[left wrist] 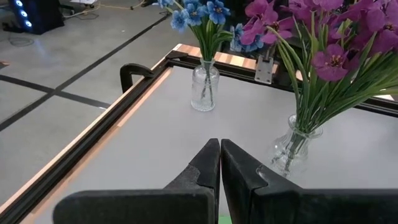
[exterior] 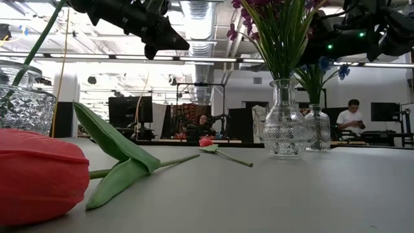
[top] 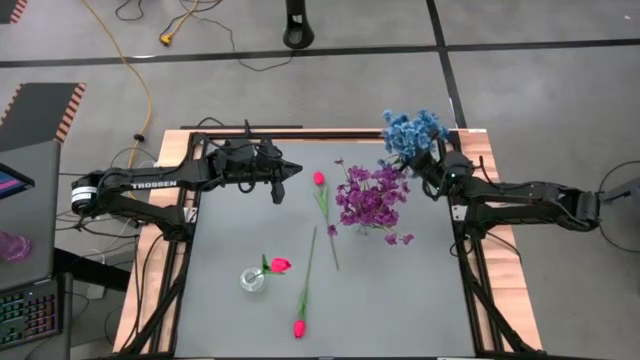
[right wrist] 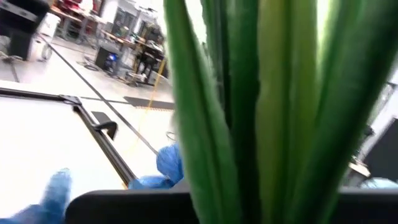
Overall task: Sort flowers into vase by color
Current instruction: Put the blue flowers into the top transparent vase
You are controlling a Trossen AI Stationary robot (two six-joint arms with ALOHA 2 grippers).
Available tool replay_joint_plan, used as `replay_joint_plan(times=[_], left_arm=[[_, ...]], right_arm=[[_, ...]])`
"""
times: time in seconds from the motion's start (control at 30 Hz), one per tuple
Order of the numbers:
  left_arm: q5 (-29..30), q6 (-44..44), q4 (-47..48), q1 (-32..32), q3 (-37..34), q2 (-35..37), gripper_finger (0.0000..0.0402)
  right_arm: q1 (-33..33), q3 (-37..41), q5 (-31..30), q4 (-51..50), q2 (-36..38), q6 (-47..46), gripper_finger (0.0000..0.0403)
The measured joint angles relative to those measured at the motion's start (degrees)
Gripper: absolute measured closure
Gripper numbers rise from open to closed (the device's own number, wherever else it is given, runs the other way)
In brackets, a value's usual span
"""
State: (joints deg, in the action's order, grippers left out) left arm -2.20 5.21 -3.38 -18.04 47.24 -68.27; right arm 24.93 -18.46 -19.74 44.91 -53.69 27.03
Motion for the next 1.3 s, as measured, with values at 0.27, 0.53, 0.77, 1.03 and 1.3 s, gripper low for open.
replay_joint_plan(times=[0.27,0.53,0.77,1.03,1.3], left_arm=[[0.0,0.0,0.0,0.0,0.0,0.0,0.0401],[0.0,0.2,0.0,0.0,0.0,0.0,0.0401],[0.1,1.4,0.0,0.0,0.0,0.0,0.0401],[0.1,1.5,0.0,0.0,0.0,0.0,0.0401],[0.1,1.5,0.0,0.0,0.0,0.0,0.0401]], right_arm=[[0.0,0.0,2.1,1.0,0.0,1.5,0.0386],[0.0,0.0,3.2,-0.5,0.0,1.9,0.0385],[0.0,0.0,3.2,-2.7,0.0,2.0,0.0385],[0.0,0.0,3.2,-2.7,0.0,3.3,0.0385],[0.0,0.0,3.2,-5.4,0.0,3.5,0.0385]])
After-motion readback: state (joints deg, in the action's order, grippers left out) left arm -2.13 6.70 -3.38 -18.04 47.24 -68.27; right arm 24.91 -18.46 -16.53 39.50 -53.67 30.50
